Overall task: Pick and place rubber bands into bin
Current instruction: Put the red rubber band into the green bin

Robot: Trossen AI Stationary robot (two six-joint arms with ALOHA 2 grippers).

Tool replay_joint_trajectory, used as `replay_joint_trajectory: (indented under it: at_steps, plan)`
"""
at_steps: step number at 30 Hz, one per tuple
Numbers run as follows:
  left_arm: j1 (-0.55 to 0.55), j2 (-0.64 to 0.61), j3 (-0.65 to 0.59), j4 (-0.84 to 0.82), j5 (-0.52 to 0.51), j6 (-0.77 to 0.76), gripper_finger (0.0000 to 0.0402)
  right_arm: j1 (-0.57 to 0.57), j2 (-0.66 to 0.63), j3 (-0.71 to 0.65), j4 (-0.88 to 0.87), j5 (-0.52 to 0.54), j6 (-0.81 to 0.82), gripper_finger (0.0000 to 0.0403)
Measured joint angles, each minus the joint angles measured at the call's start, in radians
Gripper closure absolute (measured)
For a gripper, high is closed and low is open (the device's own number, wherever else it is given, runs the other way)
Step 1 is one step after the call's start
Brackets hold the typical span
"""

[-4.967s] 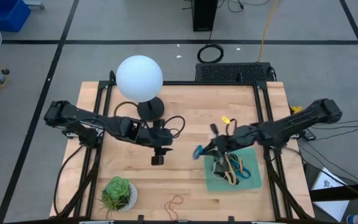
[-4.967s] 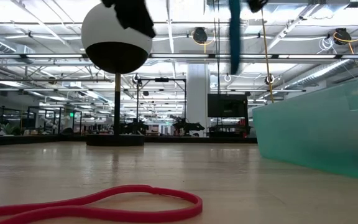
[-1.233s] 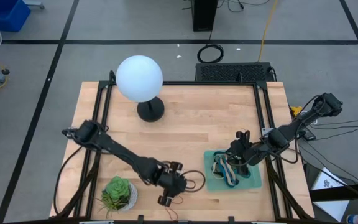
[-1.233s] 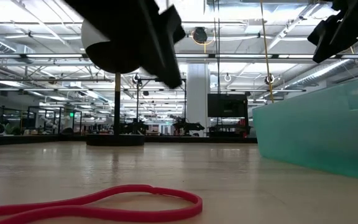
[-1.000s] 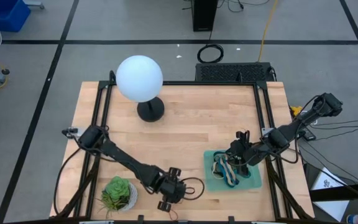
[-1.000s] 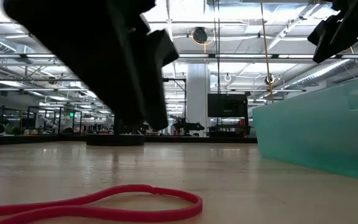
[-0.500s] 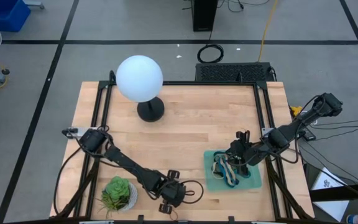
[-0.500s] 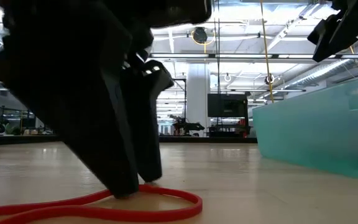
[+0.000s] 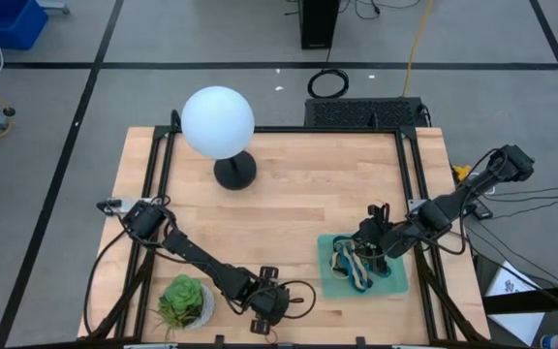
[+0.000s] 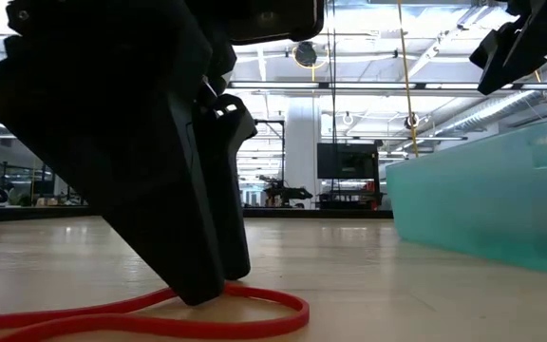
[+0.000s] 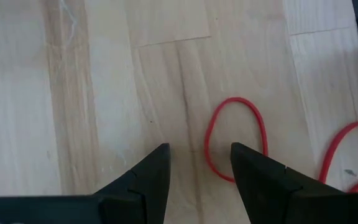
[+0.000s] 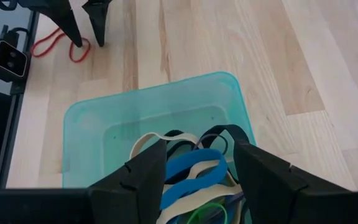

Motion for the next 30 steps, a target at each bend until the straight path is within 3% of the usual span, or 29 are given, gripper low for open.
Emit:
replay_joint_trajectory:
  at_steps: [7, 19, 30]
  plan:
    - [-0.009, 0.002, -0.002, -0.003, 0.012, -0.010, 0.0233, 0.000, 0.000, 0.000, 0.000, 0.000, 0.000, 0.0222]
    - [-0.010, 0.002, -0.003, -0.007, 0.028, -0.008, 0.0327, 0.000, 0.000, 0.000, 0.000, -0.002, 0.000, 0.0222]
    - [-0.011, 0.002, -0.003, -0.009, 0.022, -0.009, 0.0336, 0.000, 0.000, 0.000, 0.000, -0.003, 0.001, 0.0222]
